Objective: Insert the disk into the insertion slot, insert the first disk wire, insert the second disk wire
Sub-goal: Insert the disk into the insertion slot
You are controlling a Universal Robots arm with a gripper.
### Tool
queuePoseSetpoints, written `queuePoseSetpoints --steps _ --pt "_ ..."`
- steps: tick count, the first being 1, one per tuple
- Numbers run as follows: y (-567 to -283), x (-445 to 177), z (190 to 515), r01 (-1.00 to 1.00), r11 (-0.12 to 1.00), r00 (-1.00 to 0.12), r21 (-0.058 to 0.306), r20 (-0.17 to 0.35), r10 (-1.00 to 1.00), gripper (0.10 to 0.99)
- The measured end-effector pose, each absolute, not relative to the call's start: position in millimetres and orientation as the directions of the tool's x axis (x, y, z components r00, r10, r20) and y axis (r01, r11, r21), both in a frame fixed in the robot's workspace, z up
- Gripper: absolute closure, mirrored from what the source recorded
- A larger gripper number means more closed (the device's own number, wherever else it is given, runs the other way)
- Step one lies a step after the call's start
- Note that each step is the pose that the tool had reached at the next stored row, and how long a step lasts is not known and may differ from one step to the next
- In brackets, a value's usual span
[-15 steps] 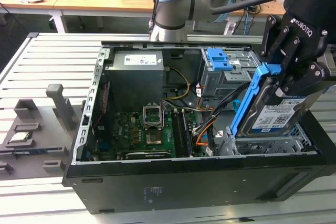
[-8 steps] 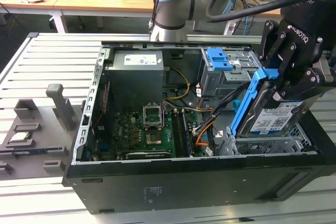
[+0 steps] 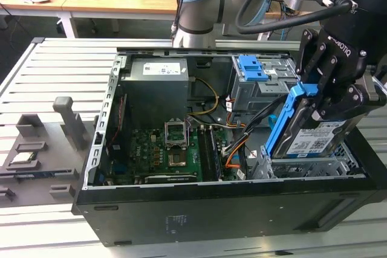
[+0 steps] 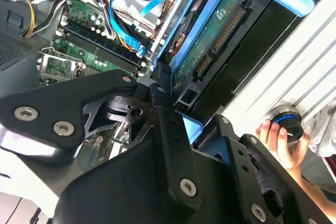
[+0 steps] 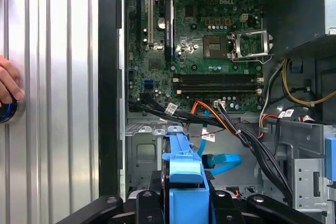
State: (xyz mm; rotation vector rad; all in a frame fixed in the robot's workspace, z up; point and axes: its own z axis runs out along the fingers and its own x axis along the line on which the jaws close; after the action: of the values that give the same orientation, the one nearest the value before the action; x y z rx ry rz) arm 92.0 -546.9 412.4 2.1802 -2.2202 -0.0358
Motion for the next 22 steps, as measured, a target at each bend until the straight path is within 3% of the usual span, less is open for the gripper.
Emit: queuePoseSetpoints --steps 9,11,15,16,17,18,22 --pt "-546.9 92.0 406.7 -0.999 0.018 -0.018 0.037 0.005 -1.0 0.722" --pt "-546.8 92.0 406.7 -0.999 0.018 -0.018 0.037 0.005 -1.0 0.647" --pt "-546.8 92.0 406.5 -0.999 0.018 -0.018 0.037 0.005 -1.0 0.659" --pt "-546.9 92.0 406.4 -0.999 0.018 -0.018 0.037 0.005 -1.0 0.792" --pt "-546.8 92.0 406.4 -0.999 0.018 -0.018 0.037 0.005 -1.0 0.851" --pt "-546.8 92.0 406.3 -0.999 0.018 -0.018 0.037 0.005 -1.0 0.973" --pt "-546.8 92.0 406.2 -0.999 0.018 -0.018 0.037 0.005 -1.0 0.98"
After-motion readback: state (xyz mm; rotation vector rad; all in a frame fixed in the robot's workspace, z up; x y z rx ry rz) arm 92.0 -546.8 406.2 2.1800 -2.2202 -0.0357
